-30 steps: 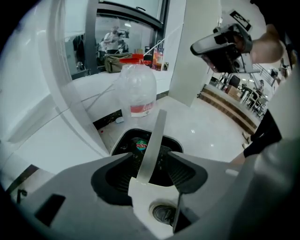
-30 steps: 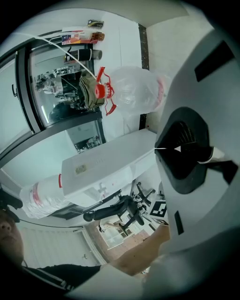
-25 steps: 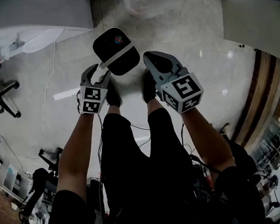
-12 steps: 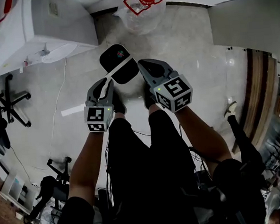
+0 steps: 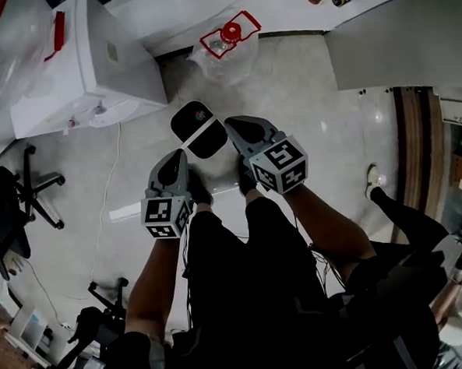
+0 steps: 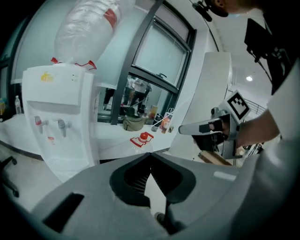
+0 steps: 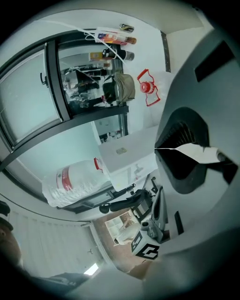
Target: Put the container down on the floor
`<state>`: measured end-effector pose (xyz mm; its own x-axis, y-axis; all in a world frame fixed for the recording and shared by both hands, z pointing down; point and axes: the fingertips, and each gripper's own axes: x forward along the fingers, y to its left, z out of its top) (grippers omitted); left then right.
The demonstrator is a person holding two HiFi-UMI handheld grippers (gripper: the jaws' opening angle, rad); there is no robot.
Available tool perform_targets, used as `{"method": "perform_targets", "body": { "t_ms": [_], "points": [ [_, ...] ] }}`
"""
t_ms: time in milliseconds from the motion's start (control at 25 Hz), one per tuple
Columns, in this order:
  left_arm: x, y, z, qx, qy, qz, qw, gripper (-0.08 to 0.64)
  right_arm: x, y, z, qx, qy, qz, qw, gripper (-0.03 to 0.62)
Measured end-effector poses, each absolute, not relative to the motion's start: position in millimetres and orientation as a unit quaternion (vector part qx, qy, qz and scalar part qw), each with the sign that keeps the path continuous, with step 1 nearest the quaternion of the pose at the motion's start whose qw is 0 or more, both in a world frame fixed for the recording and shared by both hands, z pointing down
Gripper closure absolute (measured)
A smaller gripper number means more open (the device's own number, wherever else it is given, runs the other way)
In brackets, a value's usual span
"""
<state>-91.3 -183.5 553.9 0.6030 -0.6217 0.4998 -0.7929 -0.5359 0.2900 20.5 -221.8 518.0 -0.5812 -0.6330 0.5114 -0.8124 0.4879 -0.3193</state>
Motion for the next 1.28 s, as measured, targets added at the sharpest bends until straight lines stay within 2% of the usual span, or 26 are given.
{"method": "perform_targets", "body": {
  "t_ms": [240,520,920,1280],
  "points": [
    [-78,-180,502,0.869,-0.399,0.153,0.250,0.549,18,-221,478,0.423,-0.855,0.255,0.158,0.584],
    [-92,-200,451,0.867,-0.427,0.145,0.212,0.549,19,-225,426,0.419,-0.864,0.241,0.141,0.584],
    [-92,-205,386,0.872,-0.431,0.131,0.192,0.549,20,-233,368,0.414,-0.874,0.211,0.144,0.584],
    [-93,-218,333,0.870,-0.456,0.132,0.134,0.549,24,-239,322,0.412,-0.885,0.171,0.132,0.584]
  ]
}}
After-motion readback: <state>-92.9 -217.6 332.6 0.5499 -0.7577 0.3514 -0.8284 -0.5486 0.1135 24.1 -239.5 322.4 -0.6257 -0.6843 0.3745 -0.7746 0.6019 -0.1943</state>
